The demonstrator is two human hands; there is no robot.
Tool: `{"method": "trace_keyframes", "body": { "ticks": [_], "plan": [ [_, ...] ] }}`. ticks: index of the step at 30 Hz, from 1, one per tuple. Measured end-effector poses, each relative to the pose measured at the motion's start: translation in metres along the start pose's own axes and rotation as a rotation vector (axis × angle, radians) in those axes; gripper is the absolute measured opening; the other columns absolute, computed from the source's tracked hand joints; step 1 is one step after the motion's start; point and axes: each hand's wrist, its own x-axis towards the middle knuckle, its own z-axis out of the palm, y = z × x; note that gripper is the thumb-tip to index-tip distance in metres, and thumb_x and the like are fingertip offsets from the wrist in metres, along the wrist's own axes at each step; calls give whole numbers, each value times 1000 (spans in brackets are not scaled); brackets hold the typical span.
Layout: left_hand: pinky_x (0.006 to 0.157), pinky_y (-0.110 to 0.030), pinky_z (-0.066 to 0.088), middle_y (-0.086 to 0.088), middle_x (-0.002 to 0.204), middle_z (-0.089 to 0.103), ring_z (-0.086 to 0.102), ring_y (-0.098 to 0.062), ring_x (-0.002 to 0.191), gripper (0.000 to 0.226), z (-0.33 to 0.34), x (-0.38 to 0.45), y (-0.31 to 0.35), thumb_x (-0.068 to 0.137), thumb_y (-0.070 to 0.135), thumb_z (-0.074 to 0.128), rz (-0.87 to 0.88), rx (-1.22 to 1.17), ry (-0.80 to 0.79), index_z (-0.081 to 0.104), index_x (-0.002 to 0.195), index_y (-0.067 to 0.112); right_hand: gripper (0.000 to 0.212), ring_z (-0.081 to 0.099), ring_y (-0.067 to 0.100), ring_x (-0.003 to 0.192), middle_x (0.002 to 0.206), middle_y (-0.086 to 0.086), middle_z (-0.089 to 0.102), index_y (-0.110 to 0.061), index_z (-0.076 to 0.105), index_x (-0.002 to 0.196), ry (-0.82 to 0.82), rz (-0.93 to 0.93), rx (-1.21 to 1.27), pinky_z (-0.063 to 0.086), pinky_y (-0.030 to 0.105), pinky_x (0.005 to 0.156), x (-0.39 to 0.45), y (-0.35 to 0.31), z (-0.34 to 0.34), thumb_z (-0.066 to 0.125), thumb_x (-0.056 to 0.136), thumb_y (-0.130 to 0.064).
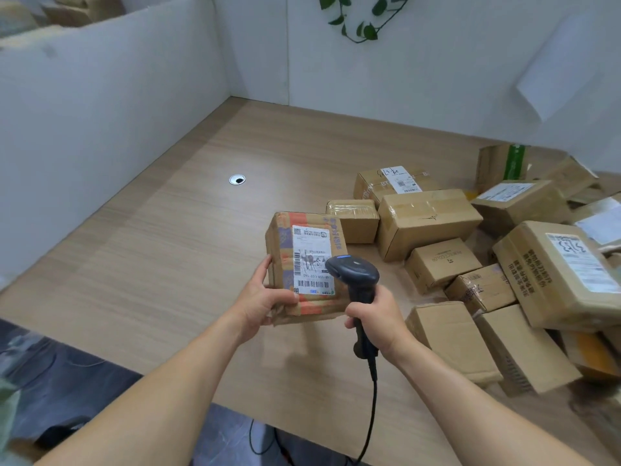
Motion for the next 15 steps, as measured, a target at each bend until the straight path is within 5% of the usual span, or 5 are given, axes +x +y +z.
{"method": "trace_keyframes", "body": {
  "ticks": [6, 11, 15],
  "plan": [
    [50, -23, 54, -6, 103, 77, 74, -12, 74, 120, -37, -18, 57, 51, 3, 74, 71, 174, -9, 29, 157, 37, 12, 56, 21, 61, 72, 7, 58, 0, 60, 90, -58, -111, -107, 48, 39, 66, -9, -24, 2, 68, 81, 4],
    [50, -22, 53, -6, 108, 72, 72, -15, 79, 104, -64, -34, 94, 75, -13, 71, 90, 361, -33, 32, 156, 40, 22, 56, 19, 55, 63, 0, 54, -18, 55, 81, -136, -149, -176, 45, 36, 56, -27, -50, 14, 71, 74, -6],
    [65, -29, 56, -7, 114, 67, 70, -25, 94, 107, -79, -50, 117, 69, -11, 73, 86, 475, -52, 33, 154, 40, 25, 69, 15, 59, 69, 1, 65, -26, 61, 90, -215, -230, -321, 49, 30, 53, -43, -71, 25, 69, 80, -4]
  ]
}}
